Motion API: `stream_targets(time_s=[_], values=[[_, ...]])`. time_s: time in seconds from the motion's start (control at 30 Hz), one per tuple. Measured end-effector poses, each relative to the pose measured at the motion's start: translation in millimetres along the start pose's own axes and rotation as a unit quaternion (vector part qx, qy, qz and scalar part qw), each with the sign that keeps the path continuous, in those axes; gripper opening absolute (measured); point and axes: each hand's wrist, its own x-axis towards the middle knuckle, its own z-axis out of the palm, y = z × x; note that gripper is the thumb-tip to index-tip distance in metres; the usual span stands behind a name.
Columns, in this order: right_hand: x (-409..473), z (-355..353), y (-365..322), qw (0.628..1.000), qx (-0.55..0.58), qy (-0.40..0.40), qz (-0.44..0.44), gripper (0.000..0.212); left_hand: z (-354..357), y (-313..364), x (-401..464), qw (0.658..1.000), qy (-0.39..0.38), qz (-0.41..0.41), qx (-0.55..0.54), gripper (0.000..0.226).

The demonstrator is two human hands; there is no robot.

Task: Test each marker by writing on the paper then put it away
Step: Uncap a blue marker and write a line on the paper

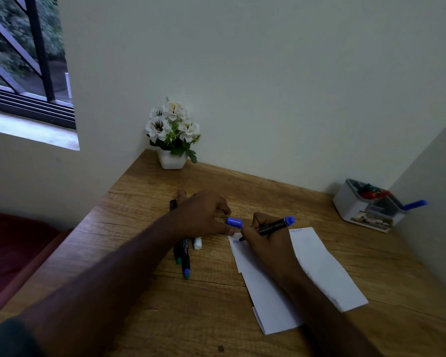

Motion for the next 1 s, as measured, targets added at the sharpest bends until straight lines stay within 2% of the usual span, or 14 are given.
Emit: stream_targets(time_s=[0.13, 0.5, 0.83, 1.0], values=[[-0.8, -0.2, 1.3, 1.000, -0.016, -0.011, 0.001, 0.040, -0.8, 1.7, -0.4, 1.000, -0.001, -0.006, 0.013, 0.055], [-0.4, -2.5, -0.6, 1.000, -0.011, 0.002, 0.006, 0.029, -2.7, 2.6, -2.2, 1.000, -0.005, -0.002, 0.016, 0.054], [2.0, -0.5, 1.3, 1.000, -0.013, 0.016, 0.020, 0.034, -5.2, 6.0, -3.2, 1.000, -0.007, -0.004, 0.011, 0.054], [-0.9, -1.3, -0.6, 1.000, -0.012, -0.003, 0.027, 0.032, -4.8, 4.9, -3.7, 1.000, -0.007, -0.002, 0.001, 0.055]])
